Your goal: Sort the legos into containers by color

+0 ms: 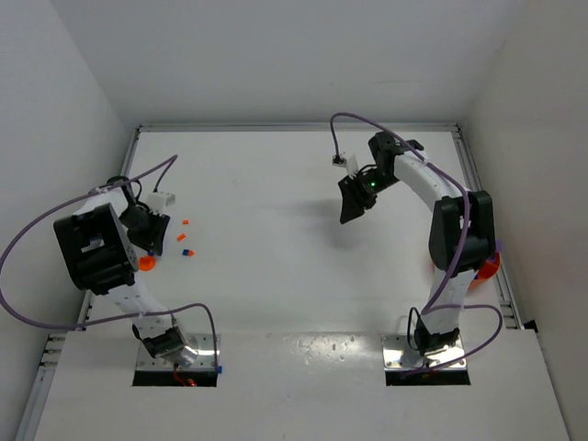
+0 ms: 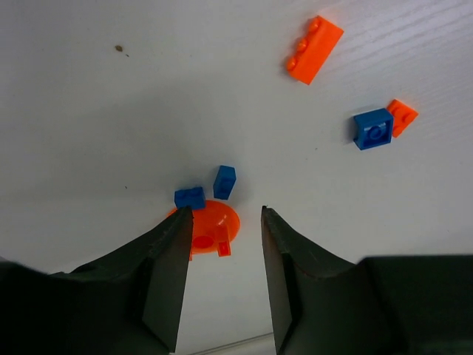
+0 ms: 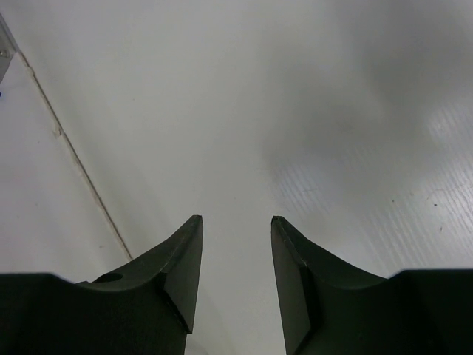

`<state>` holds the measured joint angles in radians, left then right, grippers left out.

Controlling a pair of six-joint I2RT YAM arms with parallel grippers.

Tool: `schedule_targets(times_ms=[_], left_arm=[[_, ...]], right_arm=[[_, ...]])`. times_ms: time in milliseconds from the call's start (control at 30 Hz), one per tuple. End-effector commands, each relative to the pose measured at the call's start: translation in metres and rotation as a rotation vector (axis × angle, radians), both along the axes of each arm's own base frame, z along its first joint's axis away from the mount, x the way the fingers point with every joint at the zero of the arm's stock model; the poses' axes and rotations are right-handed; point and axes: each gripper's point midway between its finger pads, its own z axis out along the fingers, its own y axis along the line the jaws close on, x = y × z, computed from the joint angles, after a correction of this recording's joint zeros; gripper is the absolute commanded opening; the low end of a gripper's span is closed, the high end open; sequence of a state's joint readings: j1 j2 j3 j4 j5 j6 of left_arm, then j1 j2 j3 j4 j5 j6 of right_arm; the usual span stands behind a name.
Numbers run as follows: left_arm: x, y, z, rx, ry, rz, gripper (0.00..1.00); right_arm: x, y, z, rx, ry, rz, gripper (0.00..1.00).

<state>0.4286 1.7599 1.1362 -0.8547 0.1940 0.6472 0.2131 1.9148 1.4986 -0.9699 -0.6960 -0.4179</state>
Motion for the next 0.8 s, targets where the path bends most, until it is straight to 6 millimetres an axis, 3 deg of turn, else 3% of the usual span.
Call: schedule_targets(times_ms=[0,167,500,767], left_arm=[[0.020,0.004,0.006,0.032,-0.064,-0.035,0.47],[0.028,0.001,0.000,0.036,-0.074,-0.055,0.46],[0.020,-0.002,-0.019,0.018,-0.030,-0.073,0.39],[0.010,-0.002,-0.028,0.030,-0.007,-0.091,0.24]], right_arm=[[0.000,0.009,0.001,0.040,0.003,0.015,0.43],[-0.001,0.009,-0.002,0.038,0.012,0.014,0.43],[-0.002,0.011,-0.004,0.027,0.019,0.022,0.43],[-0.003,0.009,-0.008,0.015,0.035,0.020,0.43]])
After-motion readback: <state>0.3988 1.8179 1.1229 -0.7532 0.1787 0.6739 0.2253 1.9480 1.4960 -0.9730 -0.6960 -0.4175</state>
